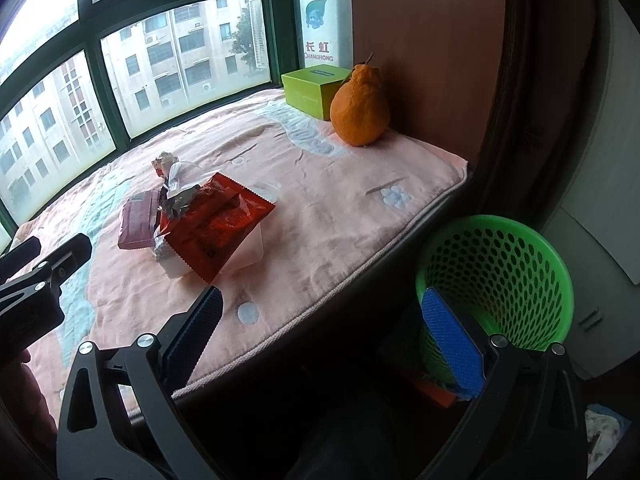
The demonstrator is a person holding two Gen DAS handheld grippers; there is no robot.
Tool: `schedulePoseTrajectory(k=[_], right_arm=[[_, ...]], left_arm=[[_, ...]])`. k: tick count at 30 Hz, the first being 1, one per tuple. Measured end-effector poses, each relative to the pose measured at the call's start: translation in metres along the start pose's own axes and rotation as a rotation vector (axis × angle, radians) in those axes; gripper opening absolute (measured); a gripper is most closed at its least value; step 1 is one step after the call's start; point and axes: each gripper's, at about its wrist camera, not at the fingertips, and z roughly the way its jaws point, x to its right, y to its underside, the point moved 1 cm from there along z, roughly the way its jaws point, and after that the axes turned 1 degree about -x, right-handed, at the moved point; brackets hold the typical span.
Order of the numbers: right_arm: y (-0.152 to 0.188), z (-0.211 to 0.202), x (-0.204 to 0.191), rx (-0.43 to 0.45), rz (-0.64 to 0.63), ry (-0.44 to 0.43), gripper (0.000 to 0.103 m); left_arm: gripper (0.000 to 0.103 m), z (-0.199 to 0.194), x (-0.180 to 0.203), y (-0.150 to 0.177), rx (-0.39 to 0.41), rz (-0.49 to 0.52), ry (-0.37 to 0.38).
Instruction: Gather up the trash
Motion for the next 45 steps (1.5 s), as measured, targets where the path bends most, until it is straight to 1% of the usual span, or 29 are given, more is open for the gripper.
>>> schedulePoseTrajectory(k=[12, 19, 29, 39, 44, 45], right_arm=[[-0.015, 0.015, -0.005, -0.021, -0.009, -0.015, 0.098], [-0.027, 0.035, -0.014, -0.061, -0.01, -0.065, 0.098], [-0.049, 0.068, -0.04, -0.138, 0.001, -0.167, 0.098], [-0.068, 0.11, -0.053, -0.266, 0.104, -0.275, 0.097], [-0.072, 0.128, -0.055, -0.327, 0.159, -0.309, 0.096], [-0.072, 0.132, -0.055, -0.337, 0.164, -0.311, 0.095]], left_arm=[[0.096, 0.016, -0.007, -0.016, -0.031, -0.013, -0.008], [0.096, 0.03, -0.021, -0.026, -0.054, -0.031, -0.021], [0.096, 0.046, -0.05, -0.039, -0.057, -0.052, -0.043], [0.096, 0.062, -0.071, -0.047, -0.067, -0.064, -0.04], [0.096, 0.067, -0.077, -0.046, -0.074, -0.056, -0.042], [0.096, 0.068, -0.078, -0.046, -0.076, -0.055, -0.041]])
